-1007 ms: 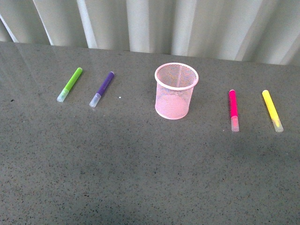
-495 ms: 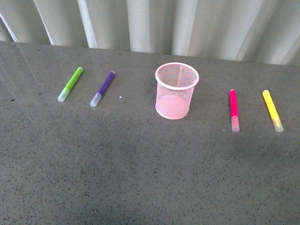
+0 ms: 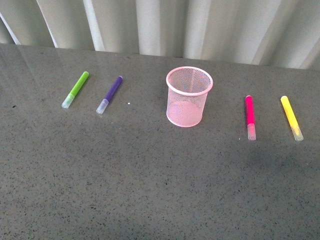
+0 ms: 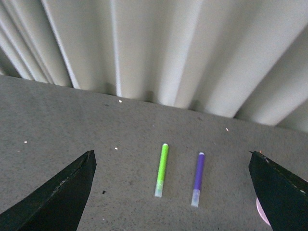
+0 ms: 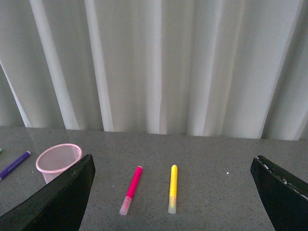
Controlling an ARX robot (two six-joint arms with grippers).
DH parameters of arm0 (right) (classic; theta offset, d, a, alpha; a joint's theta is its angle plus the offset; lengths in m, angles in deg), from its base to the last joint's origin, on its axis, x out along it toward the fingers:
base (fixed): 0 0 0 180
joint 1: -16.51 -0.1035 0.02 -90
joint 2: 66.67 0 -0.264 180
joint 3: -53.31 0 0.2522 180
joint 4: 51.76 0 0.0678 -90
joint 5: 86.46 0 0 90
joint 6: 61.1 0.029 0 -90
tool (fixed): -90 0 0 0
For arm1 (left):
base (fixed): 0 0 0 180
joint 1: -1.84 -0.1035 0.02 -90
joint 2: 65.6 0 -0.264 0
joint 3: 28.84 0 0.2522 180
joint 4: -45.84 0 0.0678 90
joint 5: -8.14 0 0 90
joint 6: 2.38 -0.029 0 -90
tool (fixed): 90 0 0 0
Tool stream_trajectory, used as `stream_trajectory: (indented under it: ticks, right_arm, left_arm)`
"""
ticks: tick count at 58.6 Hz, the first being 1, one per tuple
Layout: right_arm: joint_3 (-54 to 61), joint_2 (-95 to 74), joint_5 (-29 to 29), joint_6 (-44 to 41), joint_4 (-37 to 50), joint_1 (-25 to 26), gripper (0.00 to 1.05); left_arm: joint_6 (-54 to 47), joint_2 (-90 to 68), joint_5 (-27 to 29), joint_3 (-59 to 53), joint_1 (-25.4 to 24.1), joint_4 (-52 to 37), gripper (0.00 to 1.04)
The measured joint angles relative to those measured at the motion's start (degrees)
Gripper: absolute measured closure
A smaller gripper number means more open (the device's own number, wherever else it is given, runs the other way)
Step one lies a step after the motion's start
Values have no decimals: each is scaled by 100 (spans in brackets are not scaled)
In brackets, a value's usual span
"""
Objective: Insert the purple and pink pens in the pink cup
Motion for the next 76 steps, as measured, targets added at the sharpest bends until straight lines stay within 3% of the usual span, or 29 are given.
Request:
stream_trajectory:
  ticks: [4,13,27,47,76]
  right_arm:
    - [0,0,0,0,0,0,7]
    - [0,0,0,0,0,0,7]
    - [0,0,0,0,0,0,7]
    - [0,0,0,0,0,0,7]
    - [0,0,0,0,0,0,7]
  left_arm:
    - [-192,-463,210,142,490,120,7]
    - [-308,-1156,302,232,1047,463,7]
    - [-417,-1921,538,190,1602,540,7]
    - [-400,-2883,439,-87,2315,46,7]
    - [-660,-4745,400,2061,2218,487,7]
